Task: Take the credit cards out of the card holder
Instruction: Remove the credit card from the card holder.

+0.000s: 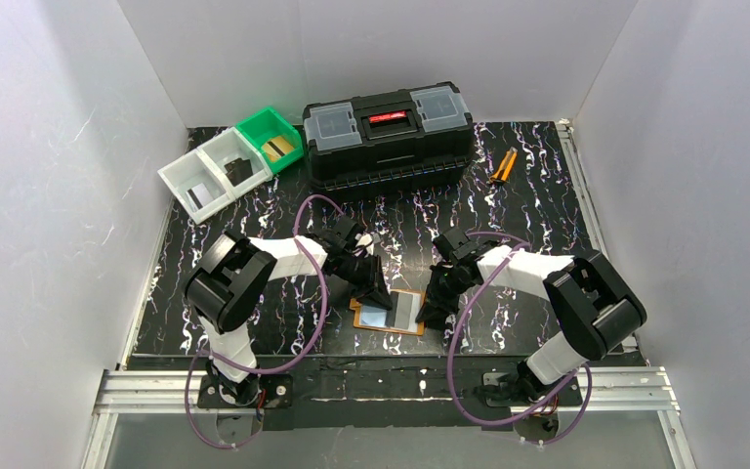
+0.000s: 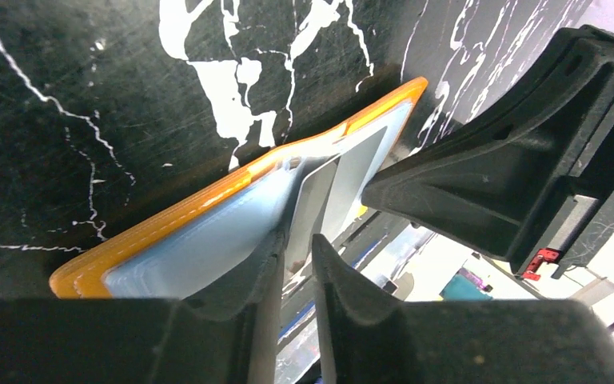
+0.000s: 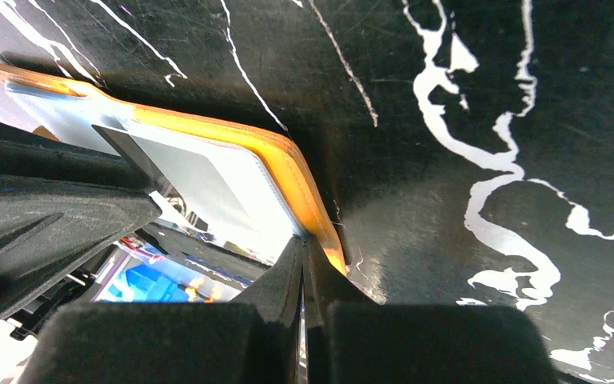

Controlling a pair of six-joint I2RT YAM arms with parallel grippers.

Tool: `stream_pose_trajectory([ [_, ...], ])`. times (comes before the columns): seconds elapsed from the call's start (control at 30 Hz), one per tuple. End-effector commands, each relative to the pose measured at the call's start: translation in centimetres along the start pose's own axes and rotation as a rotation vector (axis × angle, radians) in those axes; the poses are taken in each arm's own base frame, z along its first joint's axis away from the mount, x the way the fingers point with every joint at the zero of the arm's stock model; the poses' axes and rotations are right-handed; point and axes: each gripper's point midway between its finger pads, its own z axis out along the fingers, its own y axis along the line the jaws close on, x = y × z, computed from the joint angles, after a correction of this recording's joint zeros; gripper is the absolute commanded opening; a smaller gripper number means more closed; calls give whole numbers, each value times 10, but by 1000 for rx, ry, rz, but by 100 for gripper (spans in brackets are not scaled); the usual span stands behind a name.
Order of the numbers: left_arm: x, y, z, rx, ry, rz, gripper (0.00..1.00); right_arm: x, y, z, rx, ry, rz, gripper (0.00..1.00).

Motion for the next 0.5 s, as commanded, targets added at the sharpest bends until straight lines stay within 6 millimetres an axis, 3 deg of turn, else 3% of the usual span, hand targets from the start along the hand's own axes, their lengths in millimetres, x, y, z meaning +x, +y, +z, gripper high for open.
stream_pose_trajectory([
  [0.0,7,9,1,-13,24,-13,23,-18,-35,13,158,-89,-6,1],
  [0.13,9,13,5,-21,35,-23,29,-19,-34,15,157,-85,-5,1],
  [0.47,19,23,23,-54,72,-31,26,-19,-34,16,156,-81,-5,1],
])
